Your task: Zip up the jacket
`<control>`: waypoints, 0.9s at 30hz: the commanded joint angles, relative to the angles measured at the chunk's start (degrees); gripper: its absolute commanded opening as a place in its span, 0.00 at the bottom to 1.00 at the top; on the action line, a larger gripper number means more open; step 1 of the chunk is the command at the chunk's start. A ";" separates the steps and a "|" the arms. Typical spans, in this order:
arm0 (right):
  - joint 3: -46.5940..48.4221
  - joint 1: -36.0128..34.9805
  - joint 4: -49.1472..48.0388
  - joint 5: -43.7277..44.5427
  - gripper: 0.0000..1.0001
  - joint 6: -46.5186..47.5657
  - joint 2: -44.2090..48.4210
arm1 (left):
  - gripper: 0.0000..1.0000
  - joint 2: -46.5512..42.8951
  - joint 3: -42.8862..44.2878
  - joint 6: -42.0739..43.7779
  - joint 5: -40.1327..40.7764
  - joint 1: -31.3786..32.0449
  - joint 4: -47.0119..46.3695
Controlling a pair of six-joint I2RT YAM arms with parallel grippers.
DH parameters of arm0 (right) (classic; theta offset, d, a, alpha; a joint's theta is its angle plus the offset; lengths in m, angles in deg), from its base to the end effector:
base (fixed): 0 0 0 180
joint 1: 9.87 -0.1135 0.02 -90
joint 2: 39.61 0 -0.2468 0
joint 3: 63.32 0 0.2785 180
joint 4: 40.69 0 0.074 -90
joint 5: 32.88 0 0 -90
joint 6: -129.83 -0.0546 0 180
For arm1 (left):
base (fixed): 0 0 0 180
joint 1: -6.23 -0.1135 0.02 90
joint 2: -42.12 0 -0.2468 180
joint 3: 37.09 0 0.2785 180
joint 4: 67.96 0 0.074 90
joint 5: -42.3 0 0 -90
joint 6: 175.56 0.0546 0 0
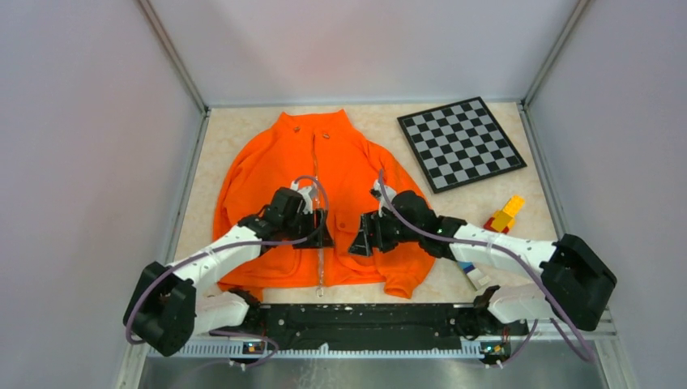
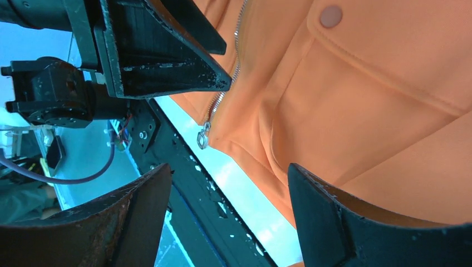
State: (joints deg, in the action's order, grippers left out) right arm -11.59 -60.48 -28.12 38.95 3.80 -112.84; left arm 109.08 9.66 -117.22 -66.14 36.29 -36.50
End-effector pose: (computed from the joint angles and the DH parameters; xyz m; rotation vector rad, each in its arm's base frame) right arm 0.1850 0.2521 0.1772 -0.5036 2.3405 1.1464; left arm 0.2188 -0.1466 0.1457 0.1106 2.6074 -0.8276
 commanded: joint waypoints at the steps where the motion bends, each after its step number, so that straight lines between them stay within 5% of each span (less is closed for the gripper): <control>1: -1.85 -1.26 -8.30 -1.75 0.74 -3.45 -1.52 | 0.62 1.68 -1.49 -0.33 3.57 0.66 -4.93; 9: -3.66 -1.63 -11.35 -2.04 0.71 -4.04 -3.33 | 0.79 6.37 -5.07 0.44 -1.59 0.67 -14.91; 27: -4.66 -1.68 -12.78 -1.31 0.69 -4.39 -3.91 | 0.59 -4.02 -8.21 -7.11 -10.59 0.63 -21.25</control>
State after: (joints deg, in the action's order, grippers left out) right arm -16.40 -61.51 -37.61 37.61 -0.31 -115.93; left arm 107.64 2.40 -122.01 -74.14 36.71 -54.13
